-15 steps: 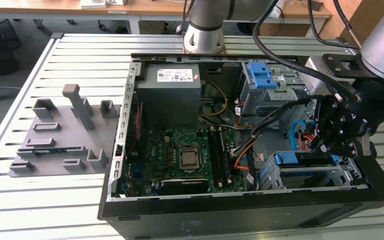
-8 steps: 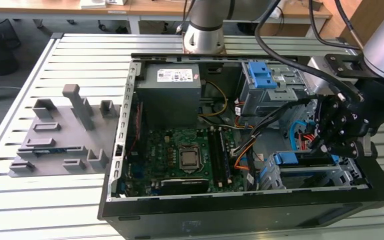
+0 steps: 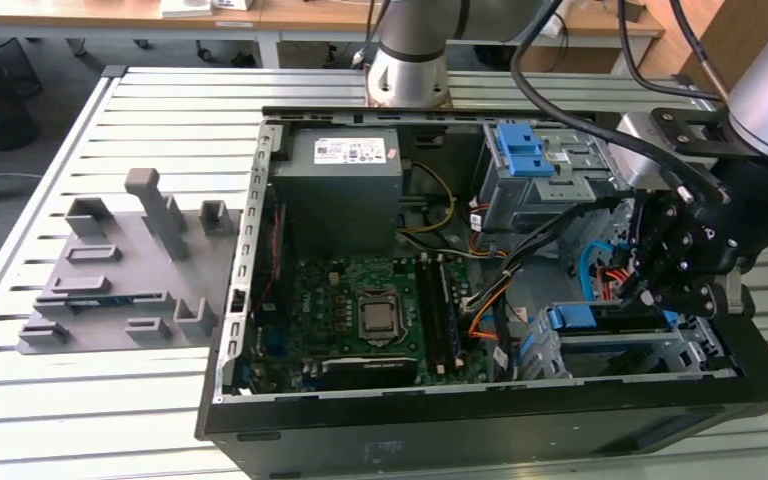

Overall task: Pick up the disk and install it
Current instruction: 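Insert the first disk wire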

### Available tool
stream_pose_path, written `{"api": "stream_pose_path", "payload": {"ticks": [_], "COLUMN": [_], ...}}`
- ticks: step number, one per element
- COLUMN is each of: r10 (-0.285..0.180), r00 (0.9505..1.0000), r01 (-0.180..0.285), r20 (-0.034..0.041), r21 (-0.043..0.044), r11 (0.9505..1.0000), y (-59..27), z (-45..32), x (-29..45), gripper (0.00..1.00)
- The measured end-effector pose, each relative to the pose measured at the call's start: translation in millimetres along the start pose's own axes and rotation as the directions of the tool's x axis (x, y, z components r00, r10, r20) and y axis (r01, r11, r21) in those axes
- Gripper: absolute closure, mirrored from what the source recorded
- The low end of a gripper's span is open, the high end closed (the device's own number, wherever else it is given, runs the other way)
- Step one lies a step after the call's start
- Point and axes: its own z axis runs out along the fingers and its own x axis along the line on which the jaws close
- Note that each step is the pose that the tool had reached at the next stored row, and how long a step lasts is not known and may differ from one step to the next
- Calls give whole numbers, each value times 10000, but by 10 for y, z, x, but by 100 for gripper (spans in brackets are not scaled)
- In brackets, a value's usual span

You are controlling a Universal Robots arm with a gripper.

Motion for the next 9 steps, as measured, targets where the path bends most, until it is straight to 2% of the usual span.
{"api": "stream_pose_path", "payload": {"ticks": [9], "r10": [-1], "r00": [10000], "r01": [1], "r20": [-5], "r21": [-28], "r11": [10000], "y": [-18], "z": [10], "x": [7], "gripper": [84]}}
